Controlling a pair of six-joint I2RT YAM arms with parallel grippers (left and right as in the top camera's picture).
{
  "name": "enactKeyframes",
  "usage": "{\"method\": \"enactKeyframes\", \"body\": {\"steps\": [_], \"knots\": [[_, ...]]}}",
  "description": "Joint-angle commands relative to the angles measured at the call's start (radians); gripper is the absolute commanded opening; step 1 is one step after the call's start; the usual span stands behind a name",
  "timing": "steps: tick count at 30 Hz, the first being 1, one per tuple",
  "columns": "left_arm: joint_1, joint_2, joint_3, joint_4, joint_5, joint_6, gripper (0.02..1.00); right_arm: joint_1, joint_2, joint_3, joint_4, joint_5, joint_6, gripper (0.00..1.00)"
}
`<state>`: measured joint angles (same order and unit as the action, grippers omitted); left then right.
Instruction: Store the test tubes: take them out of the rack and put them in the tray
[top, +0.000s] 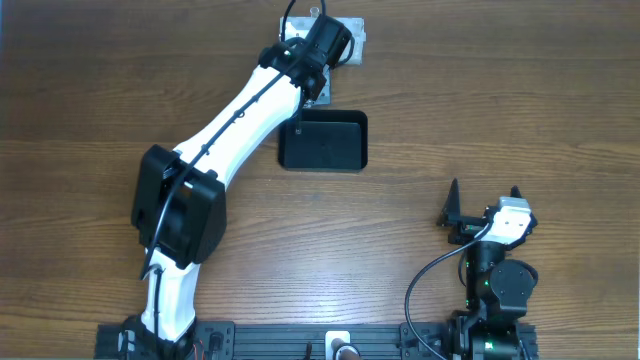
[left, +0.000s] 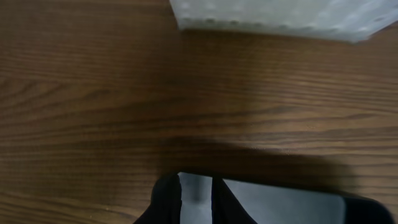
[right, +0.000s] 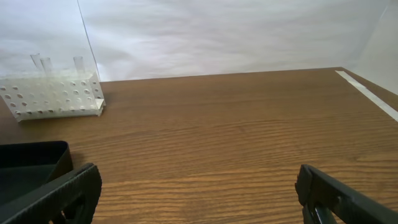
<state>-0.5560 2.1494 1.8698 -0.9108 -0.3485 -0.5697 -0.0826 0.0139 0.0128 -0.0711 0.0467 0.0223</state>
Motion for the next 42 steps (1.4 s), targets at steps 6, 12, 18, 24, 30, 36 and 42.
{"method": "enactKeyframes", "body": {"steps": [6, 12, 18, 24, 30, 36, 42], "knots": [[0.003, 0.079, -0.006, -0.040, 0.015, -0.015, 0.086, -0.003, -0.009, -0.008, 0.000, -0.002, -0.001, 0.993], [0.003, 0.108, -0.006, -0.041, 0.041, -0.015, 0.088, -0.003, -0.009, -0.008, 0.000, -0.002, -0.001, 0.991], [0.003, 0.109, -0.006, -0.042, 0.087, -0.014, 0.091, -0.003, -0.009, -0.008, 0.000, -0.001, -0.001, 0.991], [0.003, 0.109, -0.006, -0.053, 0.106, -0.014, 0.095, -0.003, -0.009, -0.008, 0.000, -0.002, -0.001, 0.993], [0.003, 0.109, -0.006, -0.090, 0.113, -0.015, 0.102, -0.003, -0.009, -0.008, 0.000, -0.002, -0.002, 0.991], [0.005, 0.116, -0.006, -0.092, 0.108, -0.014, 0.110, -0.003, -0.009, -0.008, 0.000, -0.001, -0.001, 0.991], [0.018, 0.123, -0.007, -0.092, 0.105, -0.014, 0.115, -0.003, -0.009, -0.008, 0.000, -0.001, -0.001, 0.991]]}}
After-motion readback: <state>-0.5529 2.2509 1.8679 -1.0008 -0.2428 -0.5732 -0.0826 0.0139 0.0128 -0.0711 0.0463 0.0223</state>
